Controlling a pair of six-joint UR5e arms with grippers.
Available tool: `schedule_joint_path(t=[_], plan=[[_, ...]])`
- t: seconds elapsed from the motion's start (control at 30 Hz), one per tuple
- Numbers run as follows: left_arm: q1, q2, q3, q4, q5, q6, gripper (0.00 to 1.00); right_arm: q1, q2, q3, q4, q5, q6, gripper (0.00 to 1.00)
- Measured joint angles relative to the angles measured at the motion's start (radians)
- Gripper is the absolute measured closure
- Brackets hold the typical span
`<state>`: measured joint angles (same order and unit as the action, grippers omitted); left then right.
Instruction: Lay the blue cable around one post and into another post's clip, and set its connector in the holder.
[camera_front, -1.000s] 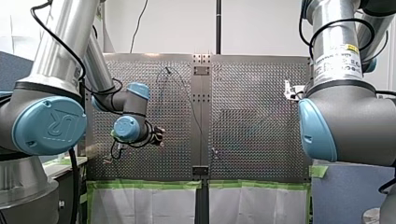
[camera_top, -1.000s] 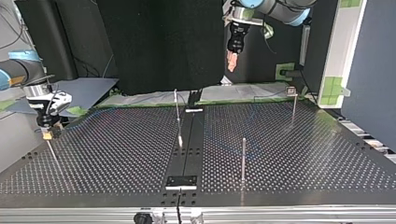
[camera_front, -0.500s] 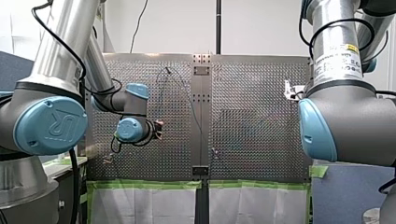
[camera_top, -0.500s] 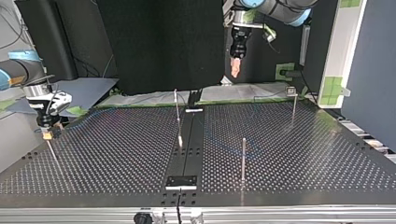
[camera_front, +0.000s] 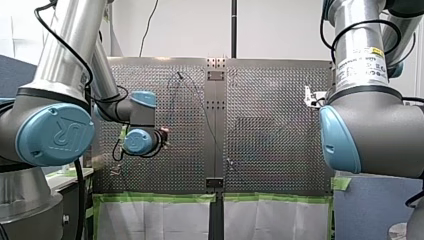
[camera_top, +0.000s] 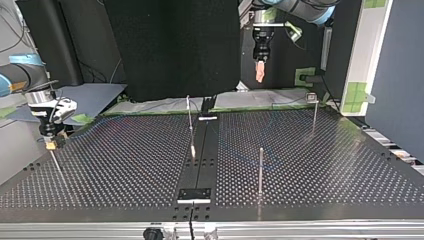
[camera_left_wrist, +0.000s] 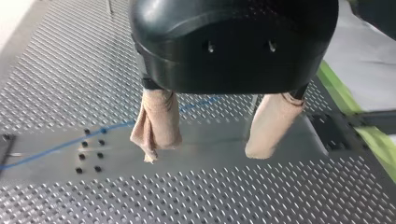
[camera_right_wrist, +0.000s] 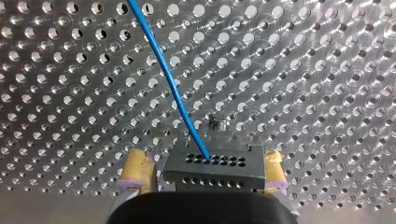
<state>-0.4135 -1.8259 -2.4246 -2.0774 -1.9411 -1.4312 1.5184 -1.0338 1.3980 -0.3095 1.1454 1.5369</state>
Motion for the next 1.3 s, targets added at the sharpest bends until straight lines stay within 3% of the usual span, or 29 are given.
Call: schedule_joint_path(t=[0.2,1.3], plan=[[0.003,0.0,-0.006,-0.004,-0.029,0.025,0.0,0.0,0.0,0.0,0.0,0.0,0.0,0.0],[0.005,0.0,-0.006,0.008,-0.014,0.028,0.0,0.0,0.0,0.0,0.0,0.0,0.0,0.0]])
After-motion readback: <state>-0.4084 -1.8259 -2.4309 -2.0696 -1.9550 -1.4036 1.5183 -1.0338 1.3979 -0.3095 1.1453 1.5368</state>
